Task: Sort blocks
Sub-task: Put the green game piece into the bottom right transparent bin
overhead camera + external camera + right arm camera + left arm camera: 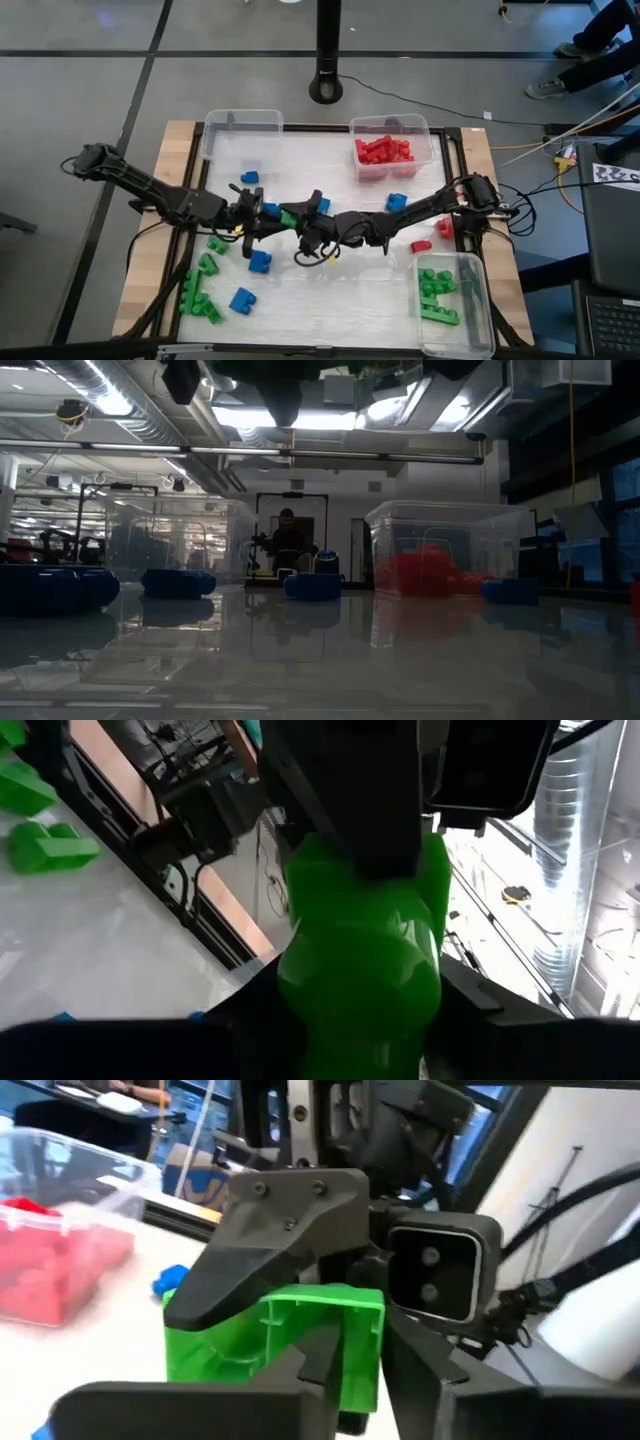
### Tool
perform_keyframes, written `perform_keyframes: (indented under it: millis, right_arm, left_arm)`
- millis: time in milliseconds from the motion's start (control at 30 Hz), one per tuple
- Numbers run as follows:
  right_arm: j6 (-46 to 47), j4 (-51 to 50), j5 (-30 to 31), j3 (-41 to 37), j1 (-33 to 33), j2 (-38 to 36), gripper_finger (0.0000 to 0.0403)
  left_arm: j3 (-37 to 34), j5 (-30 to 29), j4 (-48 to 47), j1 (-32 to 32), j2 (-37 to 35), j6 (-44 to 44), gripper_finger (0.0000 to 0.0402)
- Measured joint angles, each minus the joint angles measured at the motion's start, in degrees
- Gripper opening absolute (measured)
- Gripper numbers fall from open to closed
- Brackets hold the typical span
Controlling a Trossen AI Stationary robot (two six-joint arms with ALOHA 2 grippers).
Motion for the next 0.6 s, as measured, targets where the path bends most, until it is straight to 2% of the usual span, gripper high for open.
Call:
perform_keyframes:
  millis: [167,333,500,600]
  right_arm:
    - [-0.3,-0.3,1.4,0.0,0.0,-0.2,0.0134]
    - [-0.3,-7.9,5.5,0.1,1.5,-4.3,0.0134]
    - [7.9,-26.9,5.8,0.1,3.5,-11.2,0.0134]
    - [18.7,-41.4,4.2,0.1,4.2,-16.2,0.0134]
  left_arm:
    - [0.0,0.6,-2.0,2.6,-1.5,3.3,0.0123]
    - [0.0,-0.7,-11.6,3.7,-10.1,9.1,0.017]
    - [-1.1,-8.0,-23.3,3.2,-16.9,9.6,0.0182]
    - [-5.1,-9.8,-23.8,2.1,-18.1,6.7,0.0182]
